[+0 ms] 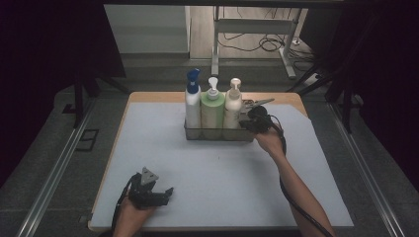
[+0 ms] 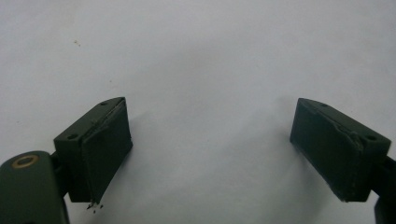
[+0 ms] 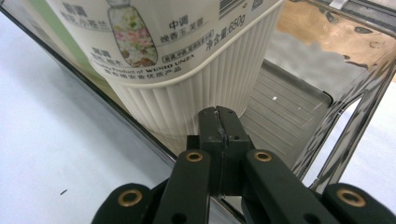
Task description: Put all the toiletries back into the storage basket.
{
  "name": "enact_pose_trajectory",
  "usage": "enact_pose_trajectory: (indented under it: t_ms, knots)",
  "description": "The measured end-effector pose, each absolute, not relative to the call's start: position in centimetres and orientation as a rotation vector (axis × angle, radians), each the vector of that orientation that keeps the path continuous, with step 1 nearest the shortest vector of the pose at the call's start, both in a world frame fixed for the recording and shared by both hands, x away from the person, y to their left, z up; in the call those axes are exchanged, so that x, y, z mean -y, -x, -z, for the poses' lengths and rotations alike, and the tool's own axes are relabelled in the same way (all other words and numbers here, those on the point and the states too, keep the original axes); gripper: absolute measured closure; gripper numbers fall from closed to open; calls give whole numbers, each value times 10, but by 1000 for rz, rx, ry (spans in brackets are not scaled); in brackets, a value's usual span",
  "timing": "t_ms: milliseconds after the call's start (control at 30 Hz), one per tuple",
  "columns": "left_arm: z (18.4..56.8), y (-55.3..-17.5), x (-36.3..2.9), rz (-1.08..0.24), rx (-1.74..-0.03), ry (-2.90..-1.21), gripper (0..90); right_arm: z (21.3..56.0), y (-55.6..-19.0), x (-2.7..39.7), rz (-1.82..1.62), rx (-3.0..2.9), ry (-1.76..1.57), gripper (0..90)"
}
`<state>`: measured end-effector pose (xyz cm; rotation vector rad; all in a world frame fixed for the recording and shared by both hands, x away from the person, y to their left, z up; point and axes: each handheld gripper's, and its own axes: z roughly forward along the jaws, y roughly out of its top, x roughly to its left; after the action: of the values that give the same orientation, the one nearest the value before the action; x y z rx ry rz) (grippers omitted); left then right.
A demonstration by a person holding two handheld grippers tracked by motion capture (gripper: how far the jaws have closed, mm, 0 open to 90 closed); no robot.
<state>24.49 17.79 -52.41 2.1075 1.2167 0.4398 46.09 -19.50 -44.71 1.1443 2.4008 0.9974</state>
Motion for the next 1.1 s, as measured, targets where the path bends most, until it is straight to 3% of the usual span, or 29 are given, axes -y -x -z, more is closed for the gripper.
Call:
enact_pose_trajectory:
  t_ms: [367,1100]
  knots:
    - [524,-245,-178,-440,-1216,-2107,120,441,-458,199,-1020,-2396,-1121,837]
    - [524,-245,-178,-441,-1216,-2106,120,423,-435,201,-1036,-2371,-1044,435]
